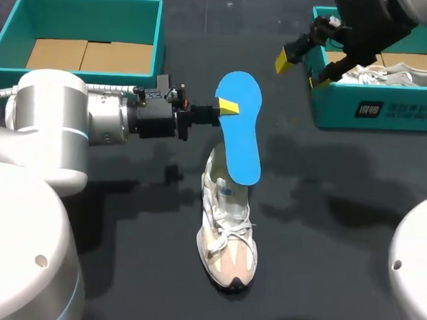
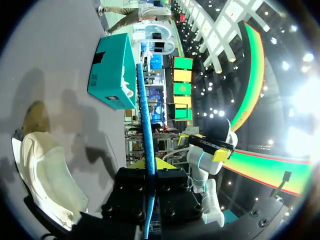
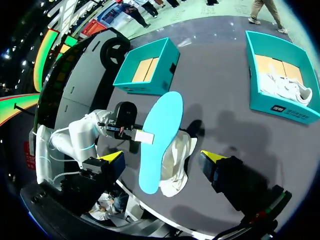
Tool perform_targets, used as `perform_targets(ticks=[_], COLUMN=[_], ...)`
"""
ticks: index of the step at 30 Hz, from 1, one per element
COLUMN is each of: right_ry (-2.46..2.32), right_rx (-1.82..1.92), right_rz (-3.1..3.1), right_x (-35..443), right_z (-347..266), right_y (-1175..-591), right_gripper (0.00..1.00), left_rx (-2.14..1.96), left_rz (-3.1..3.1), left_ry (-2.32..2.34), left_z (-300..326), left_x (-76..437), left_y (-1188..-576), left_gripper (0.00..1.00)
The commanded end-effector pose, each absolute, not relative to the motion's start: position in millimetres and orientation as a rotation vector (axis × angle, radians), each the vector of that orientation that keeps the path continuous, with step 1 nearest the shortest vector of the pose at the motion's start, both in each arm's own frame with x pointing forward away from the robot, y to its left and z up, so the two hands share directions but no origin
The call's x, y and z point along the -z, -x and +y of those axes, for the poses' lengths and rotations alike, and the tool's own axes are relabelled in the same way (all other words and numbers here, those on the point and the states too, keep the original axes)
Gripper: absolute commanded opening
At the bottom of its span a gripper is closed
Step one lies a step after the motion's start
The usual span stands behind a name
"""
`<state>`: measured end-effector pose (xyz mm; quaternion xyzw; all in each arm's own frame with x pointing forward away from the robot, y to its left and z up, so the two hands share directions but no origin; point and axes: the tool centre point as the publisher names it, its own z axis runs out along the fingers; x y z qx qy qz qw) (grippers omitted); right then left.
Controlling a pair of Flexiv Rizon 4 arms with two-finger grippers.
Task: Take the shoe out of the shoebox, open the shoe tongue, remove and reinsert the insole, then place the shoe into the shoebox
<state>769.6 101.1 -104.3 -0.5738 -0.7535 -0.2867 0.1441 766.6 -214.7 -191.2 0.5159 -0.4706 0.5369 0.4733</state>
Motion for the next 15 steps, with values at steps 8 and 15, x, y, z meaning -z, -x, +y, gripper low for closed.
perform_targets(ticks=[8, 15], right_ry=[2.168, 2.200], right_rx=[0.304, 0.224], right_rz=[-2.562, -2.589], right_x=[101, 100], right_z=[130, 146], right_y=[-776, -775], right_gripper=[1.00, 1.00], left_rx=[-1.314, -1.314], left_rz=[-1.153, -1.153], left_ry=[-1.264, -1.264], left_z=[-214, -214], left_x=[191, 191], left_y=[-766, -766], left_gripper=[0.00, 0.00])
